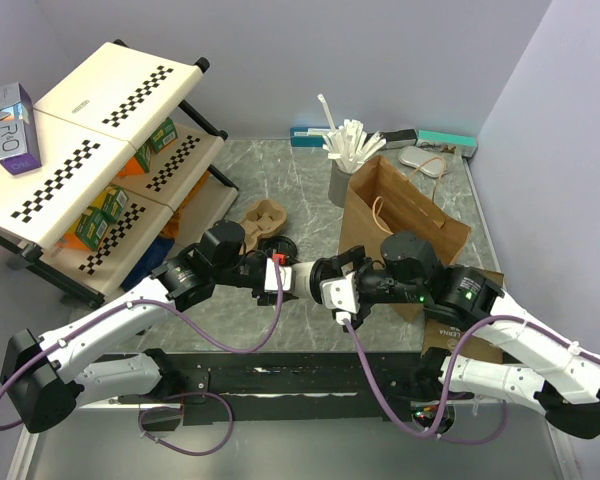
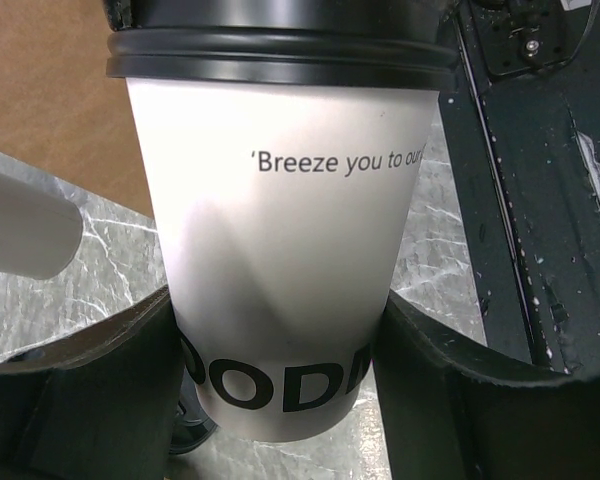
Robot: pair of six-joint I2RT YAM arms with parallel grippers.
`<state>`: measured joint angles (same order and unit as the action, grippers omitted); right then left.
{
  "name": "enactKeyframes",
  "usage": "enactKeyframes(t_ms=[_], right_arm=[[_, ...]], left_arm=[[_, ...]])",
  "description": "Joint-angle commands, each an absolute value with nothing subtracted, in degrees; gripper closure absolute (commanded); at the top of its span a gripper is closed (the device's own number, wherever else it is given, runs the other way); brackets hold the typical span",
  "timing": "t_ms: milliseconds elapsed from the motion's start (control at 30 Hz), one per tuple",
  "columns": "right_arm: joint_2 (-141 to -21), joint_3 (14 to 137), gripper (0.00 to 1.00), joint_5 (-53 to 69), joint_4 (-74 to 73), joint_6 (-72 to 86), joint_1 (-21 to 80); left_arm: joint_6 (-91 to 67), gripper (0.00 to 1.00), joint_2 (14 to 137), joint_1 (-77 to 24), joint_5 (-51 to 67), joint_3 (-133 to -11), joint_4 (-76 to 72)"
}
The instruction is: Pack the takeout coffee
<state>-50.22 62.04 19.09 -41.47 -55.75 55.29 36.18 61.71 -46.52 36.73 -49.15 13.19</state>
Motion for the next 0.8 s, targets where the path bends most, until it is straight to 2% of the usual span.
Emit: enactKeyframes(t_ms=[0, 200, 400, 433, 500, 533, 633, 767], right_arm=[[-50.1, 60.6, 0.13, 16.3, -38.2, -57.8, 56.3], [-50.4, 59.9, 0.14, 13.7, -36.5, -57.5, 57.0], [-50.5, 59.9, 0.33, 11.6, -34.7, -57.0, 57.2], [-50.5, 60.0, 0.39, 11.6, -34.7, -57.0, 57.1], [-50.4, 60.8, 0.43, 10.8, -35.6, -55.8, 57.1], [-50.4, 61.4, 0.48, 10.5, -36.3, -55.4, 57.2], [-50.4, 65.2, 0.5, 10.0, -41.5, -54.8, 57.2], [-49.3, 72.5, 0.53, 8.4, -48.3, -54.1, 57.1]], left_arm=[[34.2, 0.37, 61.1, -46.9, 41.0, -51.8, 9.2], [33.5, 0.38, 61.1, -46.9, 41.4, -51.7, 9.1], [32.6, 0.36, 61.1, -46.9, 41.3, -51.5, 8.3], [32.3, 0.33, 61.1, -46.9, 41.0, -51.5, 8.3], [31.7, 0.28, 61.2, -46.9, 39.9, -51.6, 8.2], [30.6, 0.21, 61.3, -46.9, 37.8, -51.7, 8.1], [29.8, 0.08, 61.6, -46.9, 33.1, -52.2, 9.5], [34.0, 0.03, 61.1, -46.9, 30.2, -54.1, 15.3]])
